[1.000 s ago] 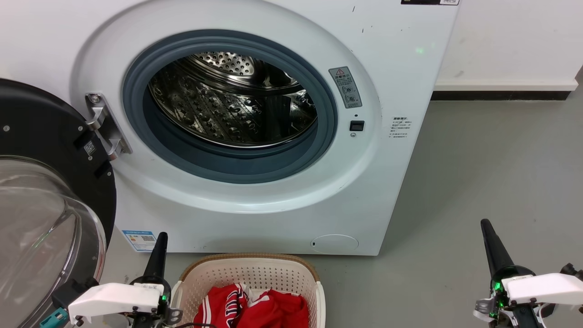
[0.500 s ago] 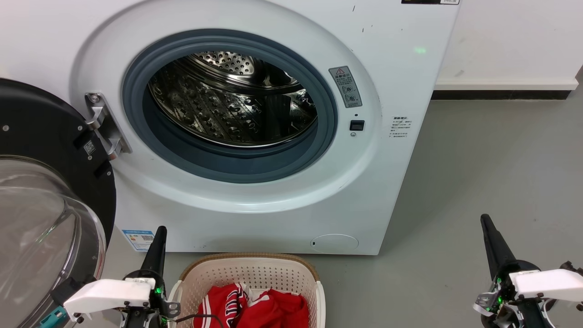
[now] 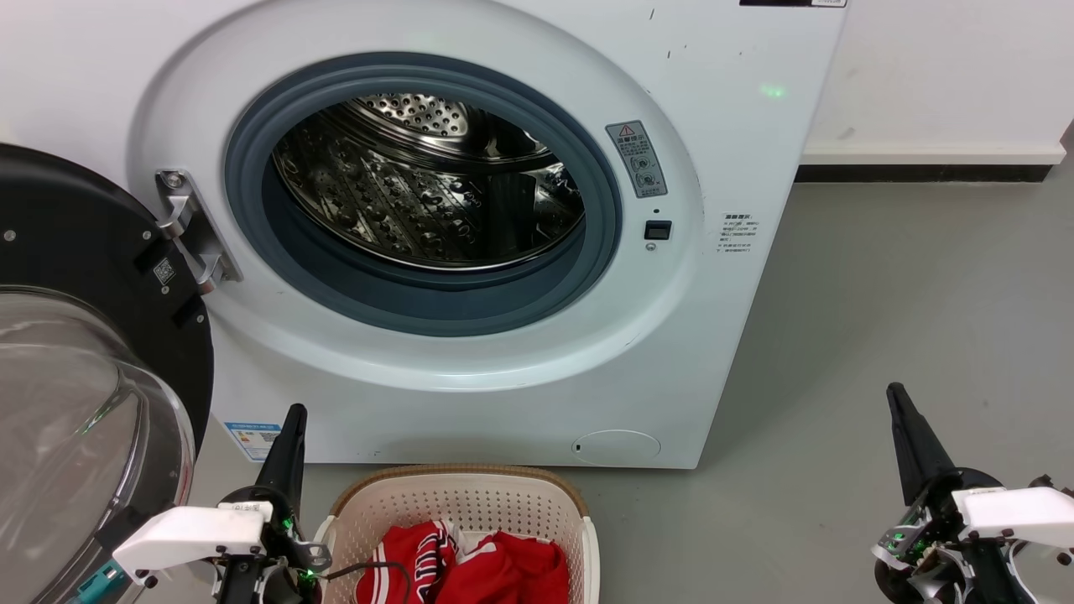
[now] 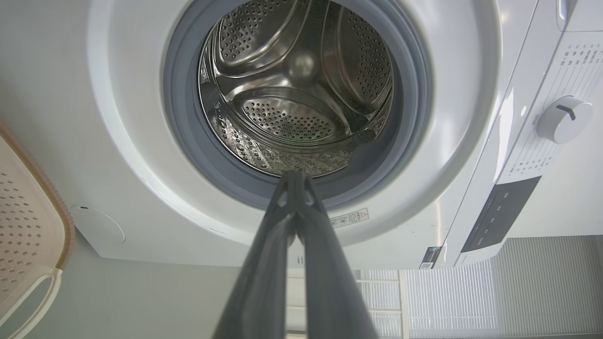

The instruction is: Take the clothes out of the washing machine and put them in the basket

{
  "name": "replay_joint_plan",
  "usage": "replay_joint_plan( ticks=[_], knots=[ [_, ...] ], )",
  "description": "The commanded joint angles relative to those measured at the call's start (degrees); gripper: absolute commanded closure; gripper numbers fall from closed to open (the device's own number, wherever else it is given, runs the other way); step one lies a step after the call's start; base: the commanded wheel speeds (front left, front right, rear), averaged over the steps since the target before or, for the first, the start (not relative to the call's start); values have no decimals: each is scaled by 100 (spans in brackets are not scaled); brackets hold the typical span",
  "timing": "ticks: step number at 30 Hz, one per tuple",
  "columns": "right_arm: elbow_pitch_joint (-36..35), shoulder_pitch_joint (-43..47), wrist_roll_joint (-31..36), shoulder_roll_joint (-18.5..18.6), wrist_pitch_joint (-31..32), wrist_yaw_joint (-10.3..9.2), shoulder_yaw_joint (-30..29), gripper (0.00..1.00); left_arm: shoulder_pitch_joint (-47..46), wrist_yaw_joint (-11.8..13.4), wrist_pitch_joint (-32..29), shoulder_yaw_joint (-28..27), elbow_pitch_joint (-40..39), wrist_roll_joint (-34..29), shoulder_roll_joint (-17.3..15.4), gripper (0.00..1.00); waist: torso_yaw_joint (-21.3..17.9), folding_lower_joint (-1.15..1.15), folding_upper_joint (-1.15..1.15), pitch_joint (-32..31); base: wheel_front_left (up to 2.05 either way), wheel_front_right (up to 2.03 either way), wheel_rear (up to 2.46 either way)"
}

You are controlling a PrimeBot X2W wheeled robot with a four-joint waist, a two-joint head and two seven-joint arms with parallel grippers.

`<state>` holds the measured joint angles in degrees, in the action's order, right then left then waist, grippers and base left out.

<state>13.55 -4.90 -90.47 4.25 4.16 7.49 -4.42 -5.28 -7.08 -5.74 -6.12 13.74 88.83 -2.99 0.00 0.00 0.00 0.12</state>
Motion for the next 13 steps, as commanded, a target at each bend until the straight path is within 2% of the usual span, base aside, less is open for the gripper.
replay_joint_plan(
  ticks=[1, 8, 13],
  knots=[
    [23, -127, -110, 0, 46, 0, -13, 100, -93, -38, -25, -28, 14, 117, 9, 100, 0, 0, 0, 1, 0, 0, 0],
    [51, -159, -372, -9, 113, 0, -38, 100, -126, -57, -100, -57, 46, 388, 10, 100, 0, 0, 0, 6, 0, 0, 0],
    [47, -158, -333, -20, 126, 0, -47, 100, -121, -56, -100, -55, 40, 364, 11, 100, 0, 0, 0, 6, 0, 0, 0]
  ],
)
